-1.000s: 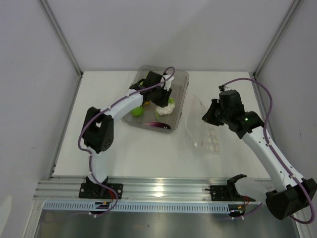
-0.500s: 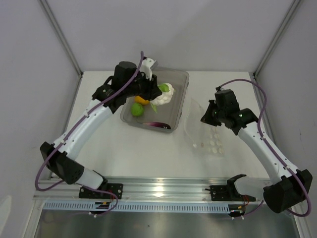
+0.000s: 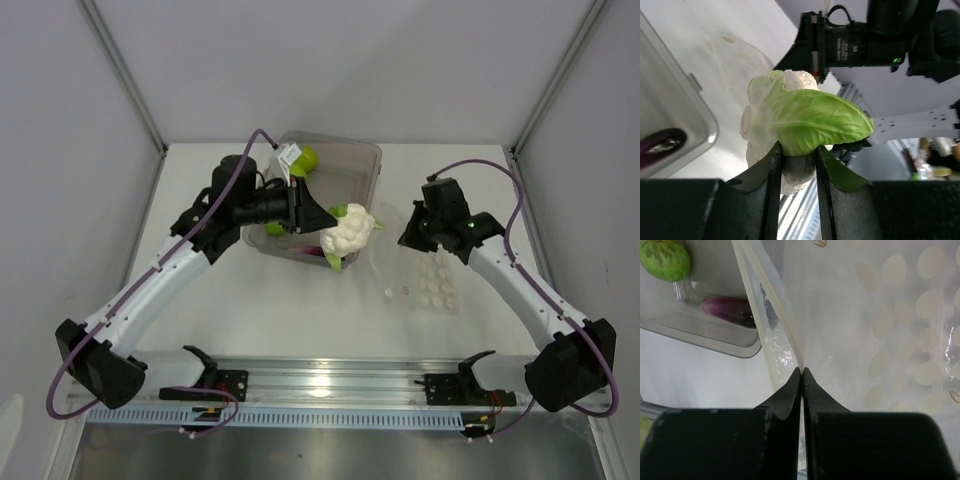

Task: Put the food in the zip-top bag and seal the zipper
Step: Place the fake vegetable in the zipper food storage bag.

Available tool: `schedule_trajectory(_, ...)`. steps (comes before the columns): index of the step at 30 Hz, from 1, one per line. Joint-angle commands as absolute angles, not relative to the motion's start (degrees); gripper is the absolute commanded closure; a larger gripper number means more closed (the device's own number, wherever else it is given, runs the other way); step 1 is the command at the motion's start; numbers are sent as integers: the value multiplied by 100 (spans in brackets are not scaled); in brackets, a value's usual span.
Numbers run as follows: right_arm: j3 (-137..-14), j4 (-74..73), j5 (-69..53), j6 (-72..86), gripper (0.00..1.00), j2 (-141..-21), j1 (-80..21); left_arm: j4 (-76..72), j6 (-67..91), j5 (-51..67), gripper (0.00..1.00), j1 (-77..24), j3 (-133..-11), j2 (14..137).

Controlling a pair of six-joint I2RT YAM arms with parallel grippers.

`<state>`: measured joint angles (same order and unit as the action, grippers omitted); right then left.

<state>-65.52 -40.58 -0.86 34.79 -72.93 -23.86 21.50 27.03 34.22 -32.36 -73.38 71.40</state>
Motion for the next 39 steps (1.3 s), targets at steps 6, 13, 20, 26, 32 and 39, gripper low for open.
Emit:
schedule_trajectory(6, -6636, -3516, 264, 3621, 100, -7225, -2724, 1142, 4562, 4017, 79, -3340, -7137, 7356)
schedule_trajectory(13, -6680, -3393, 230, 3507, 100, -6935, -3041, 854, 4956, 3840, 77, -3322, -6882, 7532)
schedule_trajectory(20, -6443, -3085, -316, 3515, 100, -6601, -3067, 624, 5387, 3894, 79, -3322, -6829, 7822)
schedule_trajectory(26, -6267, -2839, -562, 3726, 100, -6372, -3067, 984, 5809, 3542, 79, -3331, -6847, 7963)
schedule_trajectory(32, -6161, -2531, -800, 3875, 100, -6407, -3085, 1954, 5846, 2990, 80, -3480, -7318, 8199)
schedule_trajectory(39, -6284, -2505, -633, 4069, 100, -6231, -3111, 1741, 5959, 2804, 83, -3498, -6830, 8191)
